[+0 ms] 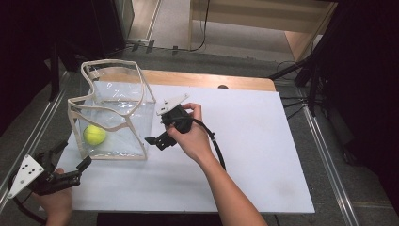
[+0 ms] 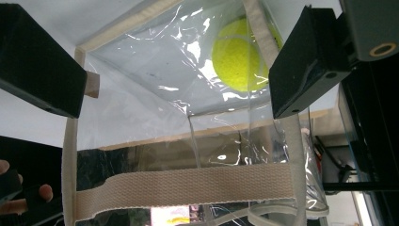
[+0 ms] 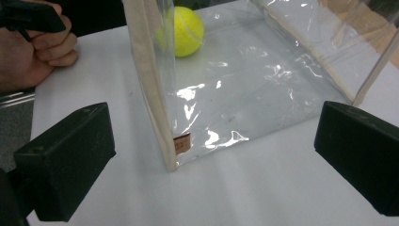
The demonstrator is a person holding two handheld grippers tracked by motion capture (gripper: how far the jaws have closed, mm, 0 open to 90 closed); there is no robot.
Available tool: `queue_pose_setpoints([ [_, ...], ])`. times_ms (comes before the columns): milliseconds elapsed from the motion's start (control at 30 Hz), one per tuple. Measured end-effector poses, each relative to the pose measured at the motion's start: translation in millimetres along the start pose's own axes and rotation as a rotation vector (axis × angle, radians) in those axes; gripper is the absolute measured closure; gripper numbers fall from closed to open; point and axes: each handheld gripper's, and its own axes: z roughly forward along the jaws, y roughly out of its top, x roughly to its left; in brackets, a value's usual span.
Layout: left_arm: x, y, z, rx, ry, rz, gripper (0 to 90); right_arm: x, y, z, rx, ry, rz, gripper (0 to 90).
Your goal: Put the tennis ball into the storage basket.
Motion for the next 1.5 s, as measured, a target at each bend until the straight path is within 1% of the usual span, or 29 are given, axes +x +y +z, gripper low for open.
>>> queue_pose_setpoints([
  [133, -0.1, 0.0, 0.0, 0.000, 0.001, 0.000, 5.3, 0.9, -11.0, 3.6, -0.008, 0.005, 0.006, 0.0],
  [167, -0.1, 0.0, 0.0, 0.000, 0.000, 0.000, 5.3, 1.7, -13.9, 4.2, -0.009, 0.001, 0.014, 0.0],
  [200, -0.1, 0.0, 0.0, -0.001, 0.000, 0.000, 5.3, 1.8, -16.9, 5.2, -0.012, 0.002, 0.010, 0.0],
  [367, -0.2, 0.0, -0.1, 0.001, 0.001, 0.001, 5.3, 3.7, -30.7, 7.8, -0.025, -0.001, 0.024, 0.0],
  [533, -0.2, 0.1, -0.1, 0.002, 0.000, 0.002, 5.3, 4.6, -42.1, 6.9, -0.050, -0.014, 0.028, 0.0],
  [733, -0.4, 0.1, -0.1, 0.001, 0.000, 0.003, 5.3, 6.6, -57.8, 5.7, -0.061, -0.023, 0.053, 0.0],
  [767, -0.4, 0.1, 0.0, 0.002, 0.000, 0.005, 5.3, 6.7, -60.7, 5.9, -0.068, -0.023, 0.050, 0.0],
  [1000, -0.6, 0.1, 0.1, 0.002, -0.002, 0.005, 5.3, 9.0, -81.1, 5.0, -0.082, -0.024, 0.076, 0.0],
  [1200, -0.5, 0.1, 0.0, 0.003, -0.002, 0.007, 5.3, 7.8, -96.9, -1.5, -0.092, -0.046, 0.091, 0.0],
  [1367, -0.5, 0.1, 0.1, 0.003, -0.002, 0.006, 5.3, 6.8, -108.3, -9.8, -0.091, -0.063, 0.097, 0.0],
  [1400, -0.6, 0.1, 0.1, 0.003, -0.002, 0.006, 5.3, 6.5, -110.6, -11.6, -0.090, -0.073, 0.101, 0.0],
  [1500, -0.5, 0.1, 0.0, 0.005, -0.002, 0.009, 5.3, 5.4, -117.3, -16.8, -0.089, -0.082, 0.111, 0.0],
])
